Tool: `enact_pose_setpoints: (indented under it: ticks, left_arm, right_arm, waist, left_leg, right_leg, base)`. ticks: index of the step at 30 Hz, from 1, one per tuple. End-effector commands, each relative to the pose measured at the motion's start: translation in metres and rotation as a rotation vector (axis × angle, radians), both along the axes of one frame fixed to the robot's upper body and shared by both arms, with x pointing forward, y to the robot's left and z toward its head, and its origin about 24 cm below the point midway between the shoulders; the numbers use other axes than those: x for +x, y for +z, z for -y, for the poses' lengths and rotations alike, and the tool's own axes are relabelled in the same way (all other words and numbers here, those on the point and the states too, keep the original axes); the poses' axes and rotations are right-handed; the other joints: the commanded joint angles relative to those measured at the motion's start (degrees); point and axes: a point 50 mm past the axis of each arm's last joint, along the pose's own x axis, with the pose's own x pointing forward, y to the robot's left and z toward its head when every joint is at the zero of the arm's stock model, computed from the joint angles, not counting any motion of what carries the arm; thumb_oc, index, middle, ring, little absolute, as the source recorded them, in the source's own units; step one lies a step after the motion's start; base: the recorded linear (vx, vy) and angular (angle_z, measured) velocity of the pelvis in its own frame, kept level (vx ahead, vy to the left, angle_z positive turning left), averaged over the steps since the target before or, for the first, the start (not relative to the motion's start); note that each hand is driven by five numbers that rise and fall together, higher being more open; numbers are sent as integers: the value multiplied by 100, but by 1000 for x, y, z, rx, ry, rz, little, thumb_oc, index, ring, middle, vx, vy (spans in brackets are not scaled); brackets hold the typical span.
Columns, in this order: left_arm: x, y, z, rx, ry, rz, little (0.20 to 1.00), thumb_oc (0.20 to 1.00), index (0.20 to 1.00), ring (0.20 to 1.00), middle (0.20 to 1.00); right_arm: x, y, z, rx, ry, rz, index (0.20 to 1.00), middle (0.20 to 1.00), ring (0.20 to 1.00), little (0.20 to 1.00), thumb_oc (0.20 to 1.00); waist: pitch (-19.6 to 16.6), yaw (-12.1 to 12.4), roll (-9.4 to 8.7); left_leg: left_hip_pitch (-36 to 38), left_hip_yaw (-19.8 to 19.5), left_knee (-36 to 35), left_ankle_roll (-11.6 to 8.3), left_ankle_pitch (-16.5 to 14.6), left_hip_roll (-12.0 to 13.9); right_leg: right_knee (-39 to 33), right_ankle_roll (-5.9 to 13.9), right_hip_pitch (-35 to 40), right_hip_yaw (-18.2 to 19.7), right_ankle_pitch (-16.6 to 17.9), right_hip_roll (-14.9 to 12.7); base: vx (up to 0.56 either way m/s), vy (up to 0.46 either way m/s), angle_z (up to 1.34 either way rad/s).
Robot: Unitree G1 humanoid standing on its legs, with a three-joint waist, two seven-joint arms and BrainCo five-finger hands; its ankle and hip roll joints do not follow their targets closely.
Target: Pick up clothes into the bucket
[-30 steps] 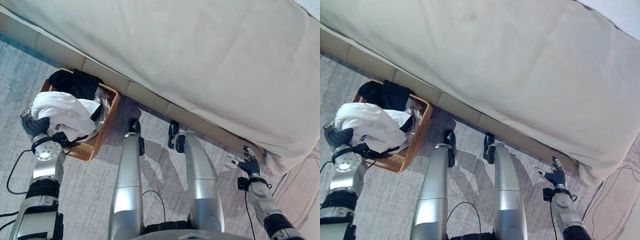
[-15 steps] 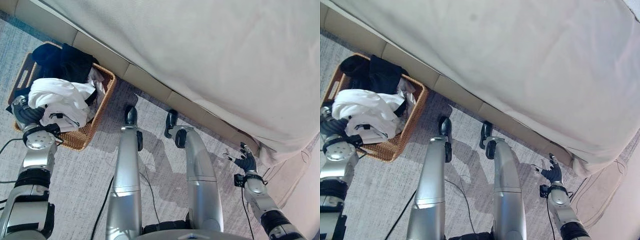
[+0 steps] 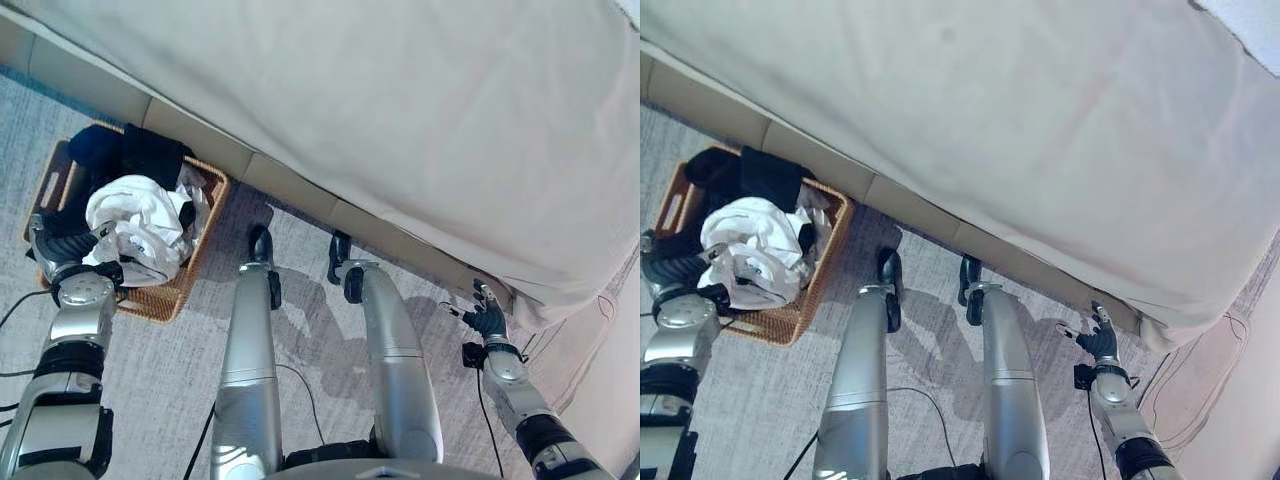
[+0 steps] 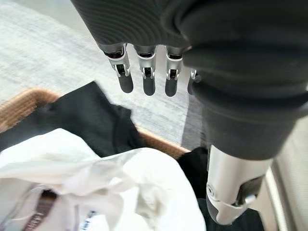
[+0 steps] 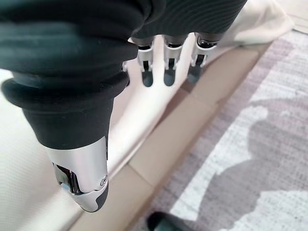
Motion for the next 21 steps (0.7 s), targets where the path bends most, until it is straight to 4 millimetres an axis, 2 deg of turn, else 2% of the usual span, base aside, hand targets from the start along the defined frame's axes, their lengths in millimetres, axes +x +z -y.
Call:
enact_pose_setpoints:
  ticks: [1, 2, 3, 7, 8, 11, 15, 18, 19, 21]
  left_arm:
    - [-19, -19, -1, 37, 46, -38, 1000, 1000, 1000, 1000, 1000]
    - [-19, -20, -1, 37, 46, -39, 1000, 1000, 1000, 1000, 1000]
    - [-18, -34, 18, -27, -22, 4, 1000, 1000, 1000, 1000, 1000]
    - [-17, -67, 61, -236, -212, 63, 1000, 1000, 1000, 1000, 1000]
    - [-15, -76, 72, -279, -269, 38, 1000, 1000, 1000, 1000, 1000]
    - [-18, -102, 92, -371, -366, -47, 1000, 1000, 1000, 1000, 1000]
    - [-36, -135, 105, -434, -420, -181, 1000, 1000, 1000, 1000, 1000]
    - [-48, -147, 108, -464, -434, -232, 1000, 1000, 1000, 1000, 1000]
    - [-64, -163, 111, -516, -416, -285, 1000, 1000, 1000, 1000, 1000]
    - [-80, -180, 117, -597, -385, -332, 1000, 1000, 1000, 1000, 1000]
  right_arm:
    - [-10, -7, 12, -19, -36, -59, 1000, 1000, 1000, 1000, 1000]
    - [-10, -7, 12, -19, -36, -59, 1000, 1000, 1000, 1000, 1000]
    - [-11, -10, 13, -9, -51, -76, 1000, 1000, 1000, 1000, 1000]
    - [-15, -16, 21, 2, -90, -105, 1000, 1000, 1000, 1000, 1000]
    - [-16, -17, 22, 20, -106, -111, 1000, 1000, 1000, 1000, 1000]
    - [-25, -26, 31, 42, -141, -161, 1000, 1000, 1000, 1000, 1000]
    - [-49, -45, 36, 41, -153, -278, 1000, 1000, 1000, 1000, 1000]
    - [-62, -54, 35, 58, -158, -326, 1000, 1000, 1000, 1000, 1000]
    - [-75, -62, 35, 79, -168, -382, 1000, 1000, 1000, 1000, 1000]
    - [-85, -70, 31, 115, -163, -426, 1000, 1000, 1000, 1000, 1000]
  waist:
    - [-90, 210, 105]
    - [-90, 209, 105]
    - [-90, 294, 245]
    - [-90, 378, 516]
    - [-90, 381, 601]
    - [-101, 325, 839]
    - [-668, 282, 1035]
    - [-962, 276, 1080]
    - [-1243, 257, 1117]
    - [-1449, 257, 1120]
  left_leg:
    - [589, -134, -644, 109, 71, -114]
    - [593, -134, -647, 109, 72, -115]
    - [1060, -59, -962, 98, 153, -147]
    - [2117, -44, -1633, 59, 337, -316]
    - [2346, -17, -1934, 47, 618, -334]
    - [3340, -84, -2609, -48, 826, -373]
    - [4296, -200, -3520, -168, 1074, -291]
    - [4688, -218, -3805, -209, 1121, -264]
    - [4956, -208, -3997, -232, 1152, -245]
    - [5218, -191, -4109, -260, 1152, -174]
  right_leg:
    - [-848, 297, 487, 119, 513, -182]
    - [-851, 297, 490, 119, 514, -182]
    - [-961, 289, 855, 132, 506, -198]
    - [-1218, 253, 1765, 156, 425, -276]
    - [-1425, 212, 2007, 99, 613, -344]
    - [-1847, 219, 2936, 10, 645, -381]
    - [-2560, 250, 3853, -120, 718, -272]
    - [-2795, 258, 4237, -172, 693, -206]
    - [-3011, 259, 4494, -193, 724, -133]
    - [-3205, 256, 4790, -201, 735, -77]
  base:
    - [-7, -7, -12]
    - [6, -18, -8]
    - [11, -14, -6]
    - [17, -44, -5]
    - [-14, -49, 11]
    - [68, -64, 26]
    - [177, -111, 18]
    - [135, -100, 5]
    - [203, -160, -1]
    - [126, -149, -1]
